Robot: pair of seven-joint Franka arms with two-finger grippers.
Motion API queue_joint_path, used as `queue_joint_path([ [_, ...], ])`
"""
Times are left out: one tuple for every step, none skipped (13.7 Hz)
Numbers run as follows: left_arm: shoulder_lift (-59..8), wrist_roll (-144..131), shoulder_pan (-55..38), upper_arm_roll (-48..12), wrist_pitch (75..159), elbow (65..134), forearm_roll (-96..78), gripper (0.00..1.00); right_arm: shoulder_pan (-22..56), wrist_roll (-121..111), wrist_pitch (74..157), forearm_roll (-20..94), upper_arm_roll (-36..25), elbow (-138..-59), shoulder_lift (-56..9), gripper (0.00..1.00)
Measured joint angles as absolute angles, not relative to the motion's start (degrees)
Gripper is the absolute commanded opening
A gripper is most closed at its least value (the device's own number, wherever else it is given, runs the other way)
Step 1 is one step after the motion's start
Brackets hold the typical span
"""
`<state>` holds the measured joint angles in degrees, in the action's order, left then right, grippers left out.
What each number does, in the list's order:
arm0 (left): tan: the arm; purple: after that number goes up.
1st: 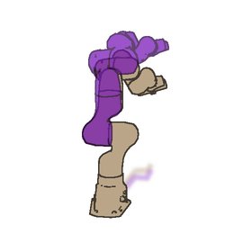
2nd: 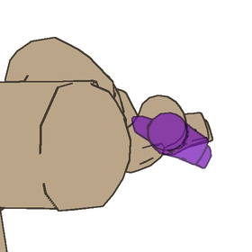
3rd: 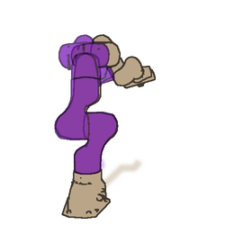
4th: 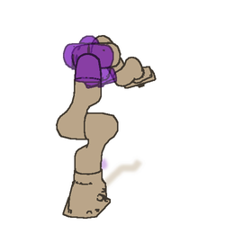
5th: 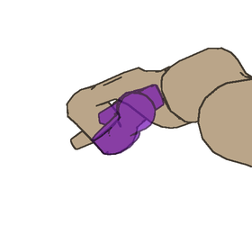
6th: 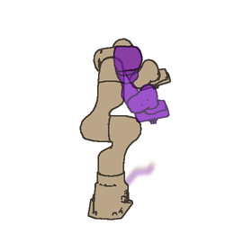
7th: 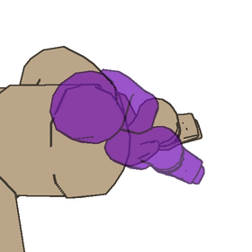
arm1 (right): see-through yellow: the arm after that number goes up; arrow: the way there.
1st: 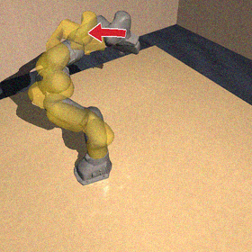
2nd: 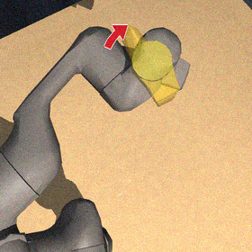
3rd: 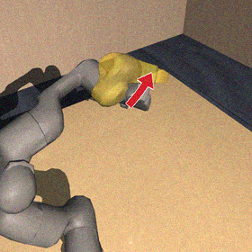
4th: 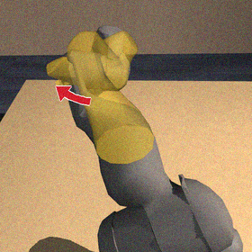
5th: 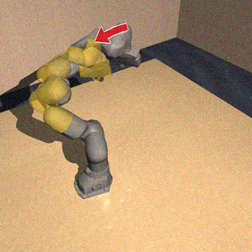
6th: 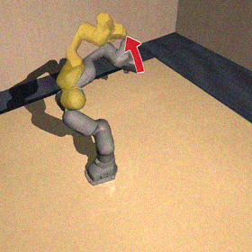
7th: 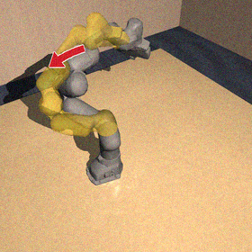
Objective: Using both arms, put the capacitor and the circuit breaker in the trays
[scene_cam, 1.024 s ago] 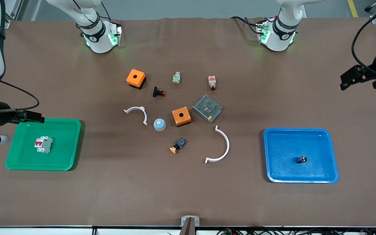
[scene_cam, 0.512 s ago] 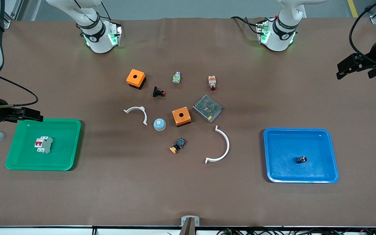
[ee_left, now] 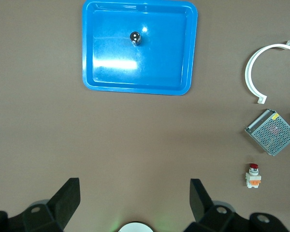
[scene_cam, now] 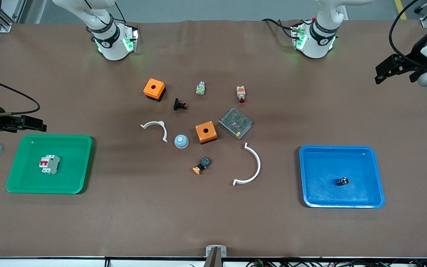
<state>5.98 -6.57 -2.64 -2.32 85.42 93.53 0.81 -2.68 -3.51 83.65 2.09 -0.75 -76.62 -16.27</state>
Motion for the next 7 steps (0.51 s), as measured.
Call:
queue_joint_path([
  [6.0,-6.6,-2.6,-2.3,85.5,93.6,0.8,1.0,-2.7,-3.5,83.3,2.0,-0.8,-76.6,-15.5,1.0],
  [5.9,-6.6,-2.6,-2.2,85.6,93.7,0.8,1.0,-2.7,-3.5,82.9,2.0,-0.8,-76.7,-14.4,1.0],
  [5.8,-6.6,-2.6,-2.2,85.7,93.8,0.8,1.0,-2.7,-3.5,82.5,2.0,-0.8,-77.2,-13.1,1.0],
  [5.7,-6.6,-2.7,-2.2,85.7,93.9,0.8,1.0,-2.6,-3.5,82.4,1.7,-0.7,-78.3,-11.3,1.0],
  [5.6,-6.6,-2.8,-2.2,85.9,93.9,0.8,1.0,-2.3,-3.5,82.4,1.2,-0.7,-79.9,-9.2,1.0],
  [5.6,-6.5,-2.8,-2.2,86.1,93.9,0.8,1.0,-1.9,-3.5,82.4,0.9,-0.7,-81.6,-7.1,1.0],
  [5.6,-6.5,-2.8,-2.2,86.2,93.9,0.8,1.0,-1.3,-3.5,82.5,0.7,-0.8,-83.2,-5.3,1.0],
])
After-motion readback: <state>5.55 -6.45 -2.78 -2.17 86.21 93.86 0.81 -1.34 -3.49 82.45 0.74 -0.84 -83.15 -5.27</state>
